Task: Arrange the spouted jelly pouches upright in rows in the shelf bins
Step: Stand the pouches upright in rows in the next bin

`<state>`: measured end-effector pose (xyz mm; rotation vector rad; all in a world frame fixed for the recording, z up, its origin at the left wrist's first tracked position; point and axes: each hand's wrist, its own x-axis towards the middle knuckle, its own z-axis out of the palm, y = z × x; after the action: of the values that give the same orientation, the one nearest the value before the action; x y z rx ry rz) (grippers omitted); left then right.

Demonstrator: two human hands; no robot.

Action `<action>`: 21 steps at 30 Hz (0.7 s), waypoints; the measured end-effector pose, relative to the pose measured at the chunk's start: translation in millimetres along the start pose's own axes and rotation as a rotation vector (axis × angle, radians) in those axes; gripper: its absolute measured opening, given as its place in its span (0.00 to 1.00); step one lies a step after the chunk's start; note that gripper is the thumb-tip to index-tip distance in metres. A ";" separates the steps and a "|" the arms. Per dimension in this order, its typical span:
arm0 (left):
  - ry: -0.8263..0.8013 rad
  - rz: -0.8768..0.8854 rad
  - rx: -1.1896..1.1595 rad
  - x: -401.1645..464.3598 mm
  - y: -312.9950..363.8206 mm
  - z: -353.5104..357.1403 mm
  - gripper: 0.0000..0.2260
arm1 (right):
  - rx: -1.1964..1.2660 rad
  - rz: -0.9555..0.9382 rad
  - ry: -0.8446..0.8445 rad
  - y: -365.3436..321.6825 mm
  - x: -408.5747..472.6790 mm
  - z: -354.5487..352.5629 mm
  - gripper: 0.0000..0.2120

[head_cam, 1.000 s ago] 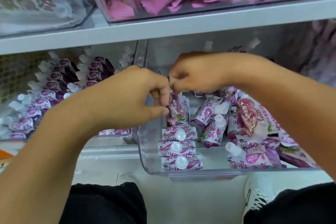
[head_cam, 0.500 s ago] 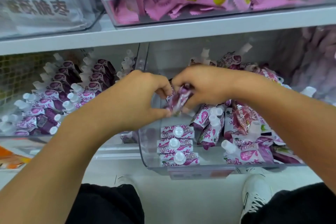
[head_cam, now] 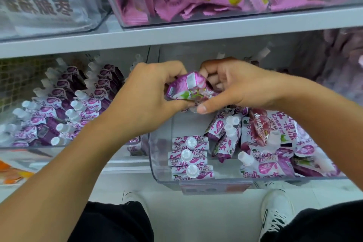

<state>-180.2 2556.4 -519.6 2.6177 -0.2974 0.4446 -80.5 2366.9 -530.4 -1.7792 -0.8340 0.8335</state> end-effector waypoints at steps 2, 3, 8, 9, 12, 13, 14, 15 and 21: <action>-0.013 0.050 -0.054 -1.9 -1.9 -3.8 0.08 | 0.335 0.103 -0.225 -3.7 -2.8 -7.0 0.28; -0.025 0.078 -0.104 -2.9 -2.1 -5.4 0.07 | 0.497 0.136 -0.314 -4.7 -3.0 -10.7 0.29; 0.019 0.206 -0.086 -2.7 -3.2 -7.8 0.07 | 0.508 0.226 -0.290 -5.3 7.1 -2.4 0.23; 0.019 0.200 -0.017 -2.8 -6.0 -10.2 0.10 | 0.495 0.240 -0.236 -5.8 9.3 0.1 0.22; 0.018 0.079 0.099 -7.8 -14.7 -21.4 0.21 | 0.396 0.243 0.004 -5.6 14.1 3.6 0.16; 0.046 0.033 0.081 -10.3 -14.4 -24.4 0.21 | 0.268 0.217 0.103 -3.8 15.4 6.4 0.15; 0.080 -0.003 0.046 -12.1 -12.1 -26.2 0.20 | 0.066 0.162 0.178 -0.9 17.3 11.3 0.14; 0.113 -0.025 0.015 -13.3 -8.4 -26.8 0.19 | -0.166 0.081 0.211 1.5 19.6 18.5 0.13; -0.168 0.031 0.153 -9.9 6.5 -19.4 0.17 | -0.730 0.063 -0.167 6.2 25.6 41.1 0.07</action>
<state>-196.1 2561.4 -504.3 2.8100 -0.3725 0.2667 -99.9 2405.6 -553.0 -2.3950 -1.3129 0.7779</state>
